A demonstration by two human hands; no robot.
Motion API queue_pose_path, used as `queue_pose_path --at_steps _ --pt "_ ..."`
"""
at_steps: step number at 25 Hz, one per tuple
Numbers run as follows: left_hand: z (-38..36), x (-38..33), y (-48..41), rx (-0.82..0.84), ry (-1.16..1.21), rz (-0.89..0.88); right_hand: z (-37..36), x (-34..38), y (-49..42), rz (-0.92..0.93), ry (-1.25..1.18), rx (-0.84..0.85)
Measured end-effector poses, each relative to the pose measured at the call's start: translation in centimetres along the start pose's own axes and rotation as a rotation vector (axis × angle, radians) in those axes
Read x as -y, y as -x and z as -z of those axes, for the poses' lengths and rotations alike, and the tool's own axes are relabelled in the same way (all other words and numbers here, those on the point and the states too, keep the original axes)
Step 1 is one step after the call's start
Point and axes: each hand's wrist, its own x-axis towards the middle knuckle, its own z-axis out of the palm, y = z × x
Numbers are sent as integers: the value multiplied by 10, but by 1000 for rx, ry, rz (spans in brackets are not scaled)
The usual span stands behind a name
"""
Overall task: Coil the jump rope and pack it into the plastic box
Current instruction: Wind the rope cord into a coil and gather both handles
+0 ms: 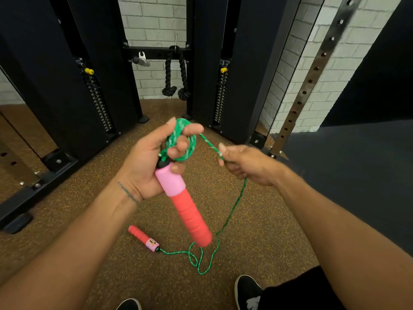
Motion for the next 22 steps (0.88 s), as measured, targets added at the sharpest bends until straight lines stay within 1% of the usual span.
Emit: queue_pose_path --at_steps 2,5,6,9,10,11,13,14,16,18,20,22 --pt "0 -5 -1 -35 74 -51 -15 -6 -7 -47 19 39" --pt "9 -17 -1 -178 146 -139 -29 -2 -10 -37 -65 65" --pt "14 -19 -1 -217 153 -162 -33 0 -9 -24 -17 93" --pt "17 -16 -1 -253 115 -168 -48 4 -6 44 358 179" --pt "14 -14 -2 -267 61 -145 -54 7 -4 74 424 216" --pt "10 -12 -3 -293 -33 -116 -60 13 -2 105 431 255" --pt "9 -8 -5 -362 -320 -72 -66 32 10 188 366 311" --pt "12 -6 -5 -375 -461 -50 -65 41 16 247 343 311" --pt "14 0 -2 -344 -696 20 -58 54 28 361 313 255" --pt "10 4 1 -261 -859 99 -47 59 34 402 222 167" --pt "2 7 3 -162 -864 137 -37 59 35 401 118 75" --pt "-2 7 4 -103 -789 158 -32 57 32 399 108 -23"
